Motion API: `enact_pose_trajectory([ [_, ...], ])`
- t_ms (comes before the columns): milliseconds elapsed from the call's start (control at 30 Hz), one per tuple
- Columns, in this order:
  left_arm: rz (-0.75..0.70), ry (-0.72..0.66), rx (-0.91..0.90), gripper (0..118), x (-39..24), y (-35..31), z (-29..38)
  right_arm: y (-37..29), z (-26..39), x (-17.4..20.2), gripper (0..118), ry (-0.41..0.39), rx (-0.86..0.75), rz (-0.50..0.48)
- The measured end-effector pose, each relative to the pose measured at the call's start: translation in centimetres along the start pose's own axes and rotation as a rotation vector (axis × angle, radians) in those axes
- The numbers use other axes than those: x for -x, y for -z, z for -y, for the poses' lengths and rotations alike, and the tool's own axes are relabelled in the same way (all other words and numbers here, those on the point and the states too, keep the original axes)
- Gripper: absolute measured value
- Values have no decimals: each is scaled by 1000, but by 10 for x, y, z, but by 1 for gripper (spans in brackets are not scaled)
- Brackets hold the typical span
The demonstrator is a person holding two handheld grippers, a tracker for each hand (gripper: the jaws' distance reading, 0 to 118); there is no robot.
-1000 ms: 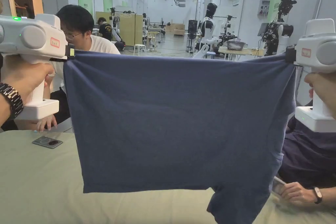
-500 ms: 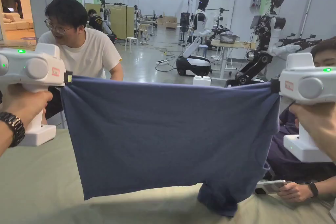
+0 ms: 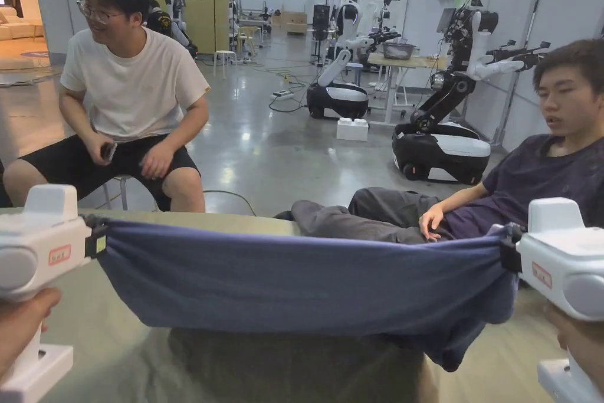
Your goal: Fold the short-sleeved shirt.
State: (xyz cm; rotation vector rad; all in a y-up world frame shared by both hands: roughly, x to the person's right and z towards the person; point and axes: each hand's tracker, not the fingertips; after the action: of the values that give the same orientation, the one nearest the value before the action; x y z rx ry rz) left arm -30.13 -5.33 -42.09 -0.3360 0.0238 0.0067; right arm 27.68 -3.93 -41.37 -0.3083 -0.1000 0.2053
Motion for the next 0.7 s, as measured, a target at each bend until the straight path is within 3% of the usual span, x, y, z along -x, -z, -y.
enact_pose_trajectory([
  [233, 1, -14, 57, 0, 4, -76, 92, -66, 81, 10, 1, -69, 64, -24],
  [267, -8, -9, 59, 0, 4, -85, 104, -73, 91, 12, 1, -109, 91, -37],
  [367, -2, -44, 84, 0, 7, -114, 140, -96, 124, 10, 1, -53, 143, -44],
  [600, -1, -76, 261, 0, 11, -147, 226, -135, 195, 18, 1, -65, 298, -43],
  [700, 19, -26, 370, 0, 8, -152, 254, -146, 218, 19, 1, -104, 371, -36],
])
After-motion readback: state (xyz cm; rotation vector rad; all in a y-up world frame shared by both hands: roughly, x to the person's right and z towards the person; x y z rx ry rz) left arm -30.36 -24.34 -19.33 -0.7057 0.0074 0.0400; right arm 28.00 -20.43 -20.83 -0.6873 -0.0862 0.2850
